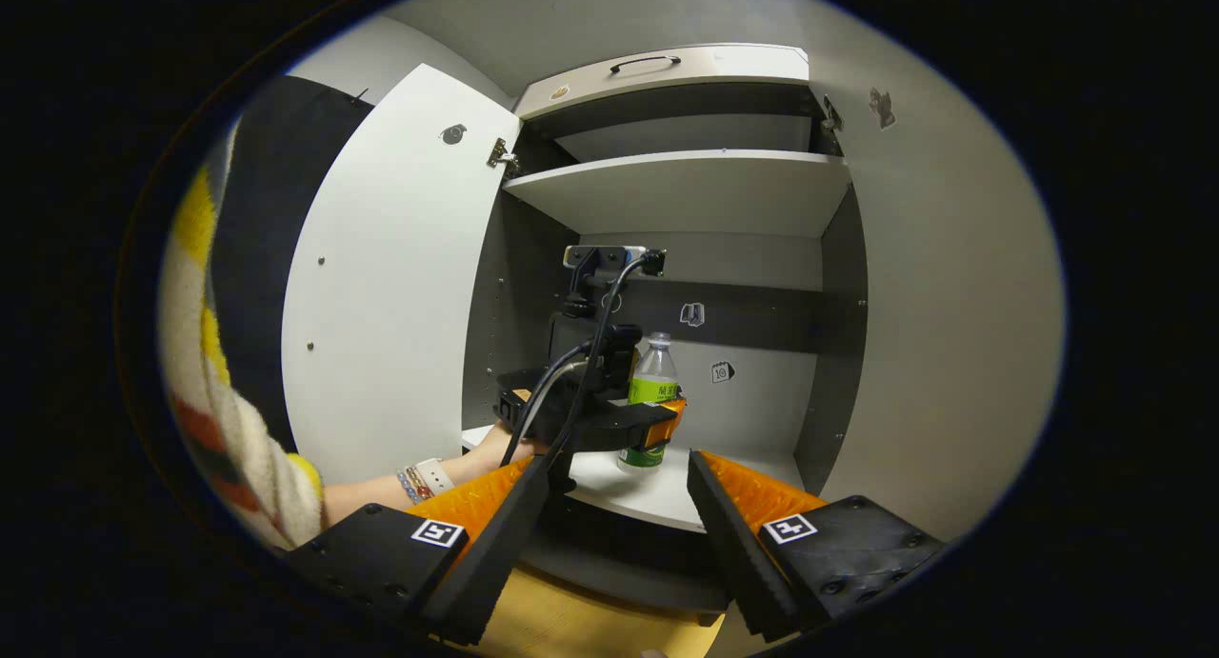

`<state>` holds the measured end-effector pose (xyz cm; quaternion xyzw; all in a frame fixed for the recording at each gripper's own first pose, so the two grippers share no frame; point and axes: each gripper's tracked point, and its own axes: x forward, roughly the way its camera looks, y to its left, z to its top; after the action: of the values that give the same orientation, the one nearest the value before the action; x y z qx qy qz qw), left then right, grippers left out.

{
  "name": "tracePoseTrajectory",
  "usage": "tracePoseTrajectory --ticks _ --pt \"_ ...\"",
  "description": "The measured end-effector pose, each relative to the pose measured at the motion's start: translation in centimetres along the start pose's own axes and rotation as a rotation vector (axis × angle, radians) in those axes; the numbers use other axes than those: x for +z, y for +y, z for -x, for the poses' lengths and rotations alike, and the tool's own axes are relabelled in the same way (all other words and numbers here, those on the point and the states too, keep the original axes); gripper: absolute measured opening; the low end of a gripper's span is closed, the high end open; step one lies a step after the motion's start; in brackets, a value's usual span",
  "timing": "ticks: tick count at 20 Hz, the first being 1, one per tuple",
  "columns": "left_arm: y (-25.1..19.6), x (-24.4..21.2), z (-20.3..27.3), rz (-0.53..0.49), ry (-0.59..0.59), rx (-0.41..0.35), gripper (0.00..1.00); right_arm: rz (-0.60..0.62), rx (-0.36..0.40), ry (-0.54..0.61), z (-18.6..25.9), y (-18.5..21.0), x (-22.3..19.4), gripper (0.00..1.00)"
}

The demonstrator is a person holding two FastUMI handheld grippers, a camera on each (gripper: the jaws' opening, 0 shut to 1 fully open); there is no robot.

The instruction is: Grasp the bottle in the cabinet with the left hand and place it on the coaster, then close the right door with the right hand and the left door with the left hand.

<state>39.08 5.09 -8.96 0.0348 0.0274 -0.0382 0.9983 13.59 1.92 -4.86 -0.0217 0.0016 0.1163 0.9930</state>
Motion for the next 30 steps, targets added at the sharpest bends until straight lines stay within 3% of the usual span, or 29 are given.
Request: tracePoseTrajectory --ticks 2,4,7,15,17,24,30 --pt "0.2 -0.4 -0.4 0.010 0.003 -0.003 0.92 0.025 -0.003 -0.002 -0.6 -0.3 0.0 0.98" --pt "0.1 -0.3 -0.6 0.022 -0.003 -0.008 0.82 0.025 0.004 0.005 -0.9 -0.3 -0.2 0.98" --pt "0.4 0.2 0.0 0.052 -0.026 0.008 0.79 0.010 -0.002 0.018 -0.9 -0.5 -0.7 0.98" --pt "-0.1 3.5 5.4 0.045 -0.109 -0.006 0.79 -0.012 -0.041 -0.001 0.7 0.1 0.8 0.98" --pt "-1.2 3.5 7.6 0.070 -0.096 -0.044 0.78 -0.016 -0.058 -0.011 1.9 0.6 1.6 0.98" --pt "-4.1 3.0 18.9 0.054 -0.090 -0.057 0.79 -0.005 -0.147 -0.003 8.2 1.1 2.5 0.98" --pt "-9.1 -2.4 29.8 0.084 -0.049 -0.081 0.78 -0.019 -0.227 0.023 13.3 1.1 1.8 0.98"
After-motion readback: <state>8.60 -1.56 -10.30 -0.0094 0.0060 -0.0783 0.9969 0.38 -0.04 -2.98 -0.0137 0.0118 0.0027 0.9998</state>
